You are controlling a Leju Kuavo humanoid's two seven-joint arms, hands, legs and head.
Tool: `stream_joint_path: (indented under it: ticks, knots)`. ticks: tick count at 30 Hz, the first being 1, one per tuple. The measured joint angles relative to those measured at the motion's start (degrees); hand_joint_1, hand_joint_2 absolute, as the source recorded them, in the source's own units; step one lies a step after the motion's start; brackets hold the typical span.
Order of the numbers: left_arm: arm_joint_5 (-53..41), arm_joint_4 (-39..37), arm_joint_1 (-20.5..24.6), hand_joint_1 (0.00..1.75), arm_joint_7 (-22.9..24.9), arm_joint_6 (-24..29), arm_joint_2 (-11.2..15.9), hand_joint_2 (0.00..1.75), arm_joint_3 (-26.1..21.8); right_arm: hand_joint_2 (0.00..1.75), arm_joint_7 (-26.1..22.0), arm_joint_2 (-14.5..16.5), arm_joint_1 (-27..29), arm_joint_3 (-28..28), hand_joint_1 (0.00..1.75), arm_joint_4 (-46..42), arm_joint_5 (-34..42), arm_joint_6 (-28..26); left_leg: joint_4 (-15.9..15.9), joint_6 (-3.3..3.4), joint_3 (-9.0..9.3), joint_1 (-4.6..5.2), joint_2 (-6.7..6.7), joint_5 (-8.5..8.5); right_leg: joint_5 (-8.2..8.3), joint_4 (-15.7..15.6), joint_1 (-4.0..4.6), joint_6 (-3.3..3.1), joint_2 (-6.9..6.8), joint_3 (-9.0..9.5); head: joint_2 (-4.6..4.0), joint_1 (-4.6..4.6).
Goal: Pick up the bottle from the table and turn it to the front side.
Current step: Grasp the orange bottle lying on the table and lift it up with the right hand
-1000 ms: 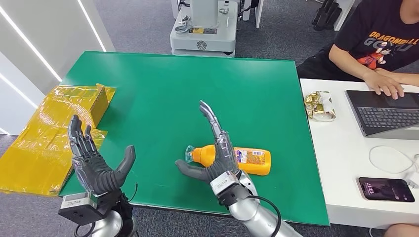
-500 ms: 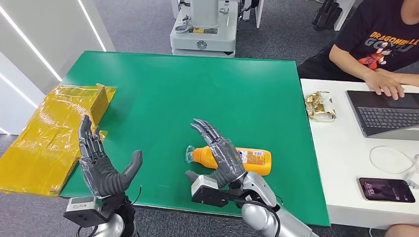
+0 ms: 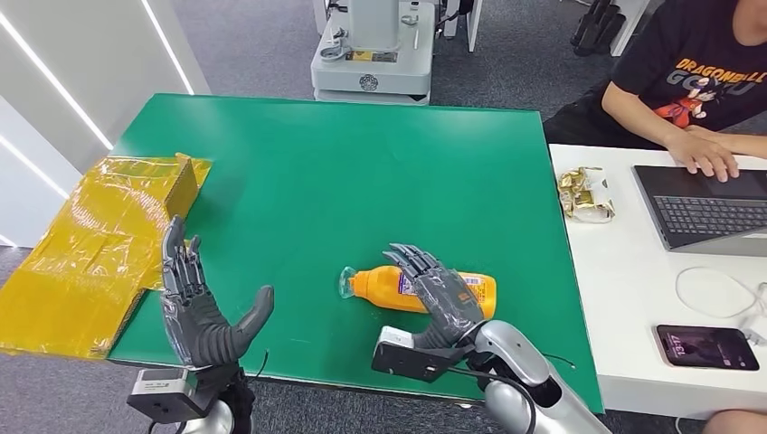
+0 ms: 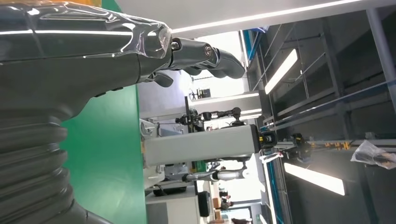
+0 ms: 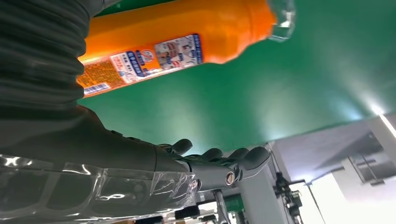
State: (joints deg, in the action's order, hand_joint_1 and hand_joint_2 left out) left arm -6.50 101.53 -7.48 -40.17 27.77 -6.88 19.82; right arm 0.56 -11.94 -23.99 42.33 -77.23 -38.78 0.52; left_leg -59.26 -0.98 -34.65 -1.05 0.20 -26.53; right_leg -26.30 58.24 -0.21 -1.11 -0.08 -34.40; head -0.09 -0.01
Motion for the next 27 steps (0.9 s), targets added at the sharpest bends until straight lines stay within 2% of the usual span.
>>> stream_joint_path:
  ticks: [14, 20, 27]
  knots:
    - [-0.33, -1.09, 0.88, 0.00, 0.00, -3.96, -1.95, 1.75, -0.01, 1.75, 0.48, -0.34, -10.11, 0.03, 0.00, 11.93, 2.04, 9.39, -0.02, 0.00, 0.00, 0.00, -0.01, 0.01, 0.01, 0.01, 0.00, 0.01, 0.00, 0.01, 0.00, 0.00]
    - [-0.32, -2.06, 1.75, 0.00, 0.00, -4.55, -2.50, 1.75, -0.01, 1.75, -0.27, -0.10, -14.88, 1.77, 0.00, 18.22, 2.70, 13.01, -0.03, 0.00, 0.00, 0.00, -0.03, 0.01, 0.02, 0.01, 0.00, 0.01, -0.01, 0.03, 0.00, 0.00]
    - [0.25, -2.83, 2.30, 0.00, 0.00, -4.37, -2.58, 1.75, -0.01, 1.75, -0.67, 0.03, -17.62, 4.54, 0.00, 23.20, 2.28, 16.05, -0.04, 0.00, 0.01, 0.00, -0.03, 0.00, 0.01, 0.01, 0.00, 0.02, -0.01, 0.02, 0.00, -0.01]
